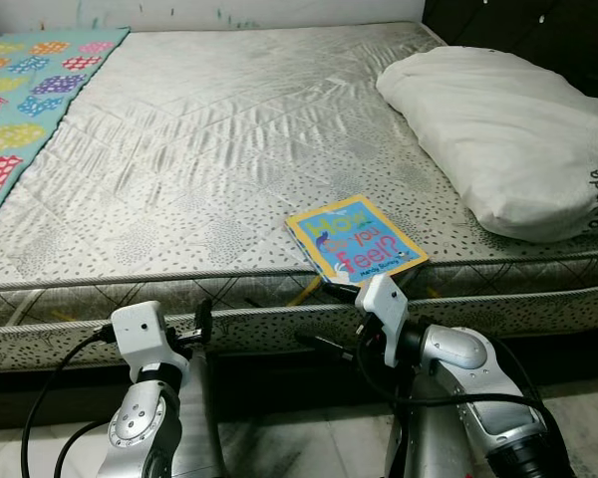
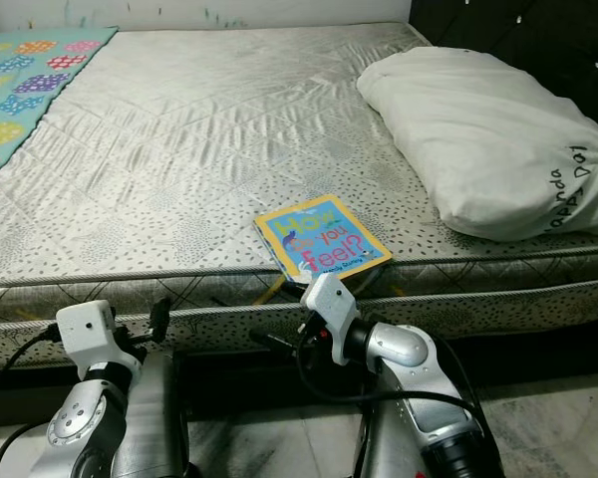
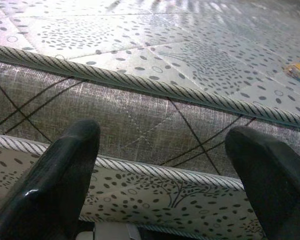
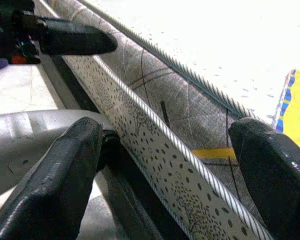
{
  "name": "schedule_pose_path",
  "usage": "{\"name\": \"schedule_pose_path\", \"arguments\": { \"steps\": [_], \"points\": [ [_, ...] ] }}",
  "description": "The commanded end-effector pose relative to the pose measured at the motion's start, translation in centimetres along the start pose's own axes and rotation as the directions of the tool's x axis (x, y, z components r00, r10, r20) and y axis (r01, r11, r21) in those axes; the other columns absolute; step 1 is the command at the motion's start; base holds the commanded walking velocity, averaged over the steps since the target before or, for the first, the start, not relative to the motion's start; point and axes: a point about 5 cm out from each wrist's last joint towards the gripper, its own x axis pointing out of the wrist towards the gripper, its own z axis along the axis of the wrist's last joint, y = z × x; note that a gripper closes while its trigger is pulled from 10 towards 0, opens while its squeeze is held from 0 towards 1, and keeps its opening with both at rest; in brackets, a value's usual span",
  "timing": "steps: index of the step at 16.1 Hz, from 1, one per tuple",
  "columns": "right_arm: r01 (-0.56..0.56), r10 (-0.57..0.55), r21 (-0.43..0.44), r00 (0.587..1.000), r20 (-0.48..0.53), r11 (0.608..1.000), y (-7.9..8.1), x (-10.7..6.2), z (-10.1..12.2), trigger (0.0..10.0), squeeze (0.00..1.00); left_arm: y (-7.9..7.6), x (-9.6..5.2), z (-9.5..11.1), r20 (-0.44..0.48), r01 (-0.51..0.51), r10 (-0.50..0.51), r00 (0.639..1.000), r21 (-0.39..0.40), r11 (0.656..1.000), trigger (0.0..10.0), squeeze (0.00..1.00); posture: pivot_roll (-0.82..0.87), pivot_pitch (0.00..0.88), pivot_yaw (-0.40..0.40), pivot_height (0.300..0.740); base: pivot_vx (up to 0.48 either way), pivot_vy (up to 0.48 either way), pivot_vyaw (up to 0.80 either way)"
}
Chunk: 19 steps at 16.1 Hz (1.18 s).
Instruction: Clean up the room
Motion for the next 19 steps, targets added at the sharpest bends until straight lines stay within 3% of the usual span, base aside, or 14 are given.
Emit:
{"name": "schedule_pose_path", "arguments": {
  "steps": [1,8,13,19],
  "points": [
    [0.010,-0.011,-0.028,1.000,-0.016,1.000,-0.2,-0.3,-0.1,10.0,0.00,0.0,0.1,-0.1,-0.008,0.000,0.000,1.000,0.015,1.000,10.0,0.00,0.01,0.000,0.006,0.417,0.000,0.000,0.00],
    [0.098,-0.108,-0.094,0.988,-0.114,0.991,-0.6,0.0,-1.4,10.0,0.00,-0.1,0.1,-0.1,-0.011,0.003,-0.003,1.000,0.018,1.000,10.0,0.00,0.02,0.000,0.008,0.417,0.000,0.000,0.00],
    [0.090,-0.105,-0.113,0.985,-0.133,0.989,-0.5,0.1,-1.5,10.0,0.00,-0.2,0.0,-0.2,-0.014,0.005,-0.005,1.000,0.018,1.000,10.0,0.00,0.01,0.000,0.008,0.417,0.000,0.000,0.00],
    [0.240,-0.256,-0.156,0.962,-0.094,0.958,-2.9,-0.6,-0.7,10.0,0.00,0.0,-0.1,-0.3,-0.017,-0.001,0.001,1.000,0.018,1.000,10.0,0.00,0.01,0.000,0.007,0.417,0.000,0.000,0.00]
  ]
}}
